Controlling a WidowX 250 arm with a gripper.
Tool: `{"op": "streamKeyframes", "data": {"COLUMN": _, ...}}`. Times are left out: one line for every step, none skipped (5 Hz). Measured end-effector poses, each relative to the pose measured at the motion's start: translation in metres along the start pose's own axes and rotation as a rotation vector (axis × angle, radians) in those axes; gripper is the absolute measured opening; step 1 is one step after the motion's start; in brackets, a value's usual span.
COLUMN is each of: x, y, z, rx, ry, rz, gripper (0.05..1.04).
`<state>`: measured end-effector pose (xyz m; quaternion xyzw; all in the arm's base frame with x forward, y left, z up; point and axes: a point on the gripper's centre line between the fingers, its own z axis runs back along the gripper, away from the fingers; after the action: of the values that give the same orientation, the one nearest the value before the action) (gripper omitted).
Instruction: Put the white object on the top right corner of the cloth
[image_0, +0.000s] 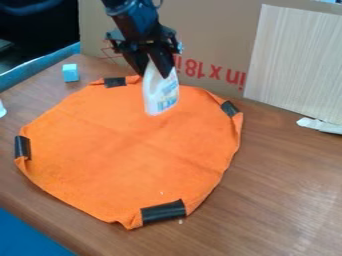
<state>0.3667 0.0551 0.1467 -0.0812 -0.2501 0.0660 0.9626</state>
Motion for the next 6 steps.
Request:
{"op": "streamKeyframes", "data": {"x": -0.004, "y": -0.020, "z": -0.009, "rx": -0.019, "ry": -0.004, "rz": 0.052, "gripper": 0.525}}
{"op": "streamKeyframes", "data": {"x": -0.008, "y": -0.031, "z": -0.014, "rx": -0.036, "ry": 0.001, "rz": 0.065, "gripper": 0.525}}
{"op": "streamKeyframes", "data": {"x": -0.012, "y": -0.037, "z": -0.019, "rx": -0.042, "ry": -0.004, "rz": 0.097, "gripper": 0.525}}
{"op": "streamKeyframes", "data": {"x": -0.012, "y": -0.044, "z": -0.024, "rx": -0.042, "ry": -0.045, "rz": 0.129, "gripper": 0.525}}
{"op": "streamKeyframes", "data": {"x": -0.005, "y": -0.043, "z": -0.025, "rx": -0.031, "ry": -0.096, "rz": 0.151, "gripper": 0.593}}
{"op": "streamKeyframes", "data": {"x": -0.005, "y": -0.042, "z": -0.025, "rx": -0.033, "ry": -0.097, "rz": 0.148, "gripper": 0.888}}
